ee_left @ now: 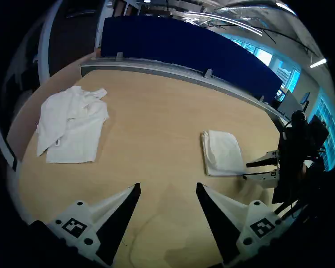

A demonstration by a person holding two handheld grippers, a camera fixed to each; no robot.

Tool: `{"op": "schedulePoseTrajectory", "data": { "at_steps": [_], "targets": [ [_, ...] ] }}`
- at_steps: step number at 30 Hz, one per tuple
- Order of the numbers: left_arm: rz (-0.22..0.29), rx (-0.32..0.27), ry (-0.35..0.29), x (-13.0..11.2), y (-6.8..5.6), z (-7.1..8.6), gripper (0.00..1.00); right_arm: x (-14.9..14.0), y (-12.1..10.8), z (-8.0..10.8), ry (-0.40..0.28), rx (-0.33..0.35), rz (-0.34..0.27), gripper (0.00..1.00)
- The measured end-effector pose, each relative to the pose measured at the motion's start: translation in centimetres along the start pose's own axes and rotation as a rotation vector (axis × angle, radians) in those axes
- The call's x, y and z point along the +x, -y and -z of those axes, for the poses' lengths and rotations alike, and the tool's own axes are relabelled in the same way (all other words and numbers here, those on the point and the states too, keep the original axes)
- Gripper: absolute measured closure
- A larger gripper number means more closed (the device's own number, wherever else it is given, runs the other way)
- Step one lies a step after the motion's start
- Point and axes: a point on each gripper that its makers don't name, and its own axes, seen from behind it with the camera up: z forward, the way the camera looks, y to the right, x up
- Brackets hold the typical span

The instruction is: Fold towel

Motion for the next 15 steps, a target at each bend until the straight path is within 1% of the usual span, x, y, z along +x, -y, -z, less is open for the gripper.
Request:
{"op": "schedulePoseTrajectory", "data": {
  "at_steps": [5, 9, 11, 13, 15],
  "targets": [
    [0.007, 0.000, -0.001, -0.01, 0.11, 0.04, 0.08, -0.36, 0.08, -0.21, 0.006, 0.002, -0.009, 0.41],
    [0.005, 0.001, -0.001, -0.06, 0.07, 0.06, 0.08, -0.57, 0.26, -0.40, 0.009, 0.006, -0.015, 0.53],
    [0.003, 0.001, -0.001, -0.05, 0.02, 0.07, 0.08, -0.62, 0.33, -0.47, 0.009, 0.009, -0.017, 0.56],
    [0.002, 0.000, -0.001, -0.04, -0.03, 0.06, 0.08, -0.64, 0.37, -0.54, 0.009, 0.010, -0.020, 0.56],
    [0.001, 0.000, 0.000, -0.05, -0.06, 0.06, 0.08, -0.64, 0.39, -0.62, 0.008, 0.010, -0.022, 0.59]
  ]
}}
